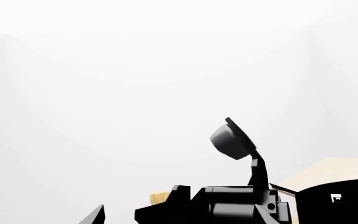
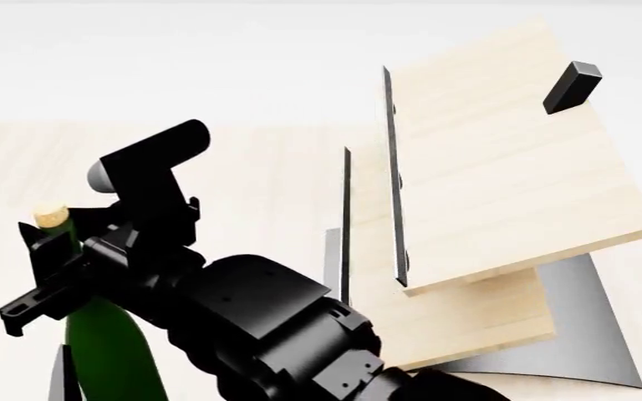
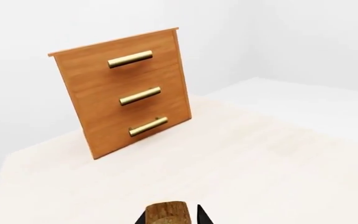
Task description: Put the wine bottle on the wine rack.
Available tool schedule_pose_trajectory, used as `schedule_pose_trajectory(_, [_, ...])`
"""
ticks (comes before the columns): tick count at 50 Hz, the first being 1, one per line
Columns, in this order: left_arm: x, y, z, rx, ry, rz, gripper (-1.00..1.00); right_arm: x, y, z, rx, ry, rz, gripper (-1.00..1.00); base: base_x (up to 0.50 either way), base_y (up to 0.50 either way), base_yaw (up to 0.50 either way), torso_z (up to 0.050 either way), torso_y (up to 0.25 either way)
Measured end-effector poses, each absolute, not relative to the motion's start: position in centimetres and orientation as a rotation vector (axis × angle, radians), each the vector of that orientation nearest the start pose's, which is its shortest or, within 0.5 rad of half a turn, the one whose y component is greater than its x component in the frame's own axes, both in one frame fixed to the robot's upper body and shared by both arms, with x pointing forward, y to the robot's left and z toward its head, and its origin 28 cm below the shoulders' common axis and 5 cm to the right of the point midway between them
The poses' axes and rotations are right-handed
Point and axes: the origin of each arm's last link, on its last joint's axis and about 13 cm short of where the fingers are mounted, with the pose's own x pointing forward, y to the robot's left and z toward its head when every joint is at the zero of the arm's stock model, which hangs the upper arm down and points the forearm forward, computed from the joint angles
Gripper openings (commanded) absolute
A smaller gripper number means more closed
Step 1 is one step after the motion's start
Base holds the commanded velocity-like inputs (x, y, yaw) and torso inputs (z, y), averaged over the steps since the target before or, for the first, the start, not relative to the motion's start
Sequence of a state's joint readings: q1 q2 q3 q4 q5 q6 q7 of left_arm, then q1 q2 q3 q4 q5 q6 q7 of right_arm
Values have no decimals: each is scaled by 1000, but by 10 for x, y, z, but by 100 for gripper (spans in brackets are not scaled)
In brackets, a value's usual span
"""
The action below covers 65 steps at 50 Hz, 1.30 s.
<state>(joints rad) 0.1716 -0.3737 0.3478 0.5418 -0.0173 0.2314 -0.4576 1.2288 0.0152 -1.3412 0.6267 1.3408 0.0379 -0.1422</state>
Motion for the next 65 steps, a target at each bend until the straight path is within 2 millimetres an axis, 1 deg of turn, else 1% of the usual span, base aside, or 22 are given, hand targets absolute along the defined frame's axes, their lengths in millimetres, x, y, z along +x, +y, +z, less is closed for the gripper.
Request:
schedule_pose_trajectory(9, [154, 194, 98, 37, -537, -35, 100, 353, 53, 168, 142, 131, 1021, -100, 0, 0, 0, 0, 0])
schedule_pose_trajectory(14, [153, 194, 98, 38, -537, -35, 100, 352, 48, 177, 142, 117, 1010, -100, 0, 0, 0, 0, 0])
schedule_pose_trajectory(17, [153, 193, 98, 39, -537, -36, 100, 352, 43, 186, 143, 105, 994, -100, 0, 0, 0, 0, 0])
schedule_pose_trajectory(24, [153, 193, 98, 42, -537, -39, 100, 352, 30, 215, 150, 86, 949, -100, 0, 0, 0, 0, 0])
schedule_pose_trajectory(33, [152, 192, 98, 45, -537, -42, 100, 347, 13, 252, 171, 67, 908, -100, 0, 0, 0, 0, 1])
schedule_pose_trajectory(43, [152, 191, 98, 48, -537, -44, 100, 343, -10, 284, 218, 57, 855, -100, 0, 0, 0, 0, 0])
schedule_pose_trajectory(48, [153, 191, 97, 50, -536, -46, 100, 346, -23, 295, 271, 64, 809, -100, 0, 0, 0, 0, 0])
schedule_pose_trajectory(54, [153, 190, 96, 52, -535, -48, 100, 354, -37, 303, 369, 90, 727, -100, 0, 0, 0, 0, 2])
schedule_pose_trajectory(65, [153, 190, 96, 53, -535, -49, 100, 369, -57, 313, 602, 119, 571, -100, 0, 0, 0, 0, 0])
